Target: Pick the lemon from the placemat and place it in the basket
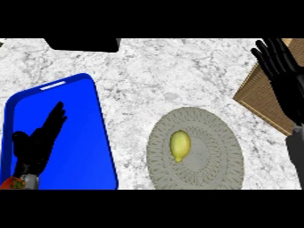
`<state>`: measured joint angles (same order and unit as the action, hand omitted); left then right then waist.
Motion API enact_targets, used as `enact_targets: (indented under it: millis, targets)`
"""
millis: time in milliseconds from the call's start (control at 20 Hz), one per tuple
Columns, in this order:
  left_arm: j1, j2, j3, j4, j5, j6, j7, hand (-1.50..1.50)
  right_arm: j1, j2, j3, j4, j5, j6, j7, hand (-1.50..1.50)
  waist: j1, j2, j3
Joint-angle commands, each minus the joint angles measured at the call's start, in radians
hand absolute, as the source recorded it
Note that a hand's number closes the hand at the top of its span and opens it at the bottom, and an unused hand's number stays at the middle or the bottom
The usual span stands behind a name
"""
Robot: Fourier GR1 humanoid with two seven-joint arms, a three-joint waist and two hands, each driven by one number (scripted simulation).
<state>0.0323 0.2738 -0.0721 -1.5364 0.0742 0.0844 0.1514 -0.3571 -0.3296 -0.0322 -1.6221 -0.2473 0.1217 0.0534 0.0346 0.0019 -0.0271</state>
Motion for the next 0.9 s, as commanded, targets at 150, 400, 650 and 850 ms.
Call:
enact_targets:
  millis: [150,400,650,850]
  targets:
    - [0.04,-0.042,0.003,0.125,0.017,0.008,0.046,0.0,-0.042,0.174,0.22,-0.158,0.17,-0.057,-0.2,1.5,-0.023,-0.001,0.026]
    - [0.065,-0.017,-0.007,0.129,0.032,-0.029,0.114,0.0,-0.035,0.23,0.531,-0.188,0.439,-0.067,-0.336,1.5,0.008,0.0,0.026]
    - [0.062,-0.038,-0.01,0.147,0.023,-0.008,0.115,0.0,0.044,0.321,0.711,-0.07,0.802,-0.354,-0.319,-1.5,-0.029,-0.007,0.023]
    - [0.096,-0.021,0.025,0.132,0.05,-0.013,0.124,0.0,0.06,0.264,0.7,-0.08,1.074,-0.483,-0.144,-1.5,-0.078,-0.031,0.02]
